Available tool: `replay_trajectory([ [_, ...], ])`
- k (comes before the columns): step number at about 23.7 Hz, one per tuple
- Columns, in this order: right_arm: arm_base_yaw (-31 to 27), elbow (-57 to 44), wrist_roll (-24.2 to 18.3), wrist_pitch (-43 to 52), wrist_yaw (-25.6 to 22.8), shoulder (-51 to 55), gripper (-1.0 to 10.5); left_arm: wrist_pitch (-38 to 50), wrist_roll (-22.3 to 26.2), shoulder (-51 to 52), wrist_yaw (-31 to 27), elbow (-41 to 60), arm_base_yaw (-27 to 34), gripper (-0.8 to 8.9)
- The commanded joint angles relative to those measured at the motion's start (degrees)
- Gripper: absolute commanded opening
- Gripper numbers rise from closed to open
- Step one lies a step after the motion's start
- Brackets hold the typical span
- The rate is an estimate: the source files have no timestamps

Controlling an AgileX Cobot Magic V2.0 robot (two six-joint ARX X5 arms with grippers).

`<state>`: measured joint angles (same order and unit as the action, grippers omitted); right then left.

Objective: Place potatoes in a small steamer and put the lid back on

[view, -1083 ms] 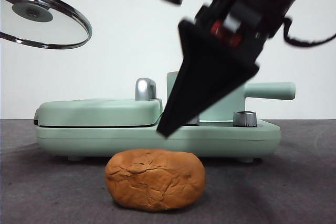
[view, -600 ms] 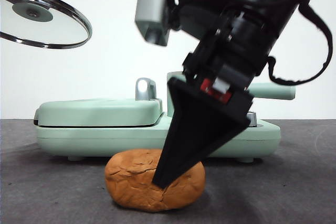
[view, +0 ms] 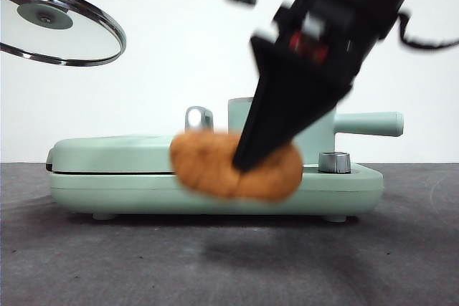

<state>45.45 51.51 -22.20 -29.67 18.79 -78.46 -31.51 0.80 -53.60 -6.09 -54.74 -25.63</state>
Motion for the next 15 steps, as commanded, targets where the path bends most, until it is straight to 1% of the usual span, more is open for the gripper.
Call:
replay_trajectory([
  [1, -1.66, 1.03, 10.91, 0.07, -4.07, 4.33, 1.8, 2.08, 0.22, 0.11, -0.13, -0.9, -0.2, 0.09],
  [2, -2.95, 1.25, 15.28, -0.04, -6.64, 6.12, 1.8, 2.49, 0.2, 0.13, -0.13, -0.9, -0.2, 0.09],
  [3, -4.42, 1.73, 18.75, -0.55, -8.24, 7.41, 1.8, 2.93, 0.2, 0.11, -0.13, -0.9, -0.2, 0.09],
  [4, -6.32, 2.62, 21.75, -1.36, -8.79, 8.26, 1.8, 3.26, 0.2, 0.11, -0.13, -0.9, -0.2, 0.09],
  [5, -8.17, 3.93, 23.39, -2.49, -8.76, 8.39, 1.8, 3.32, 0.2, 0.11, -0.13, -0.9, -0.2, 0.09],
  [7, -11.02, 6.75, 24.48, -4.39, -8.74, 7.56, 1.8, 3.23, 0.17, 0.11, -0.13, -0.9, -0.2, 0.09],
  [9, -13.14, 9.94, 24.5, -6.34, -8.72, 6.03, 1.8, 3.26, -0.02, 0.11, -0.13, -0.9, -0.2, 0.09],
  [15, -18.49, 22.45, 22.8, -11.02, -8.44, -2.12, 1.8, 3.96, -0.48, 0.09, -0.13, -0.9, -0.22, 0.09],
])
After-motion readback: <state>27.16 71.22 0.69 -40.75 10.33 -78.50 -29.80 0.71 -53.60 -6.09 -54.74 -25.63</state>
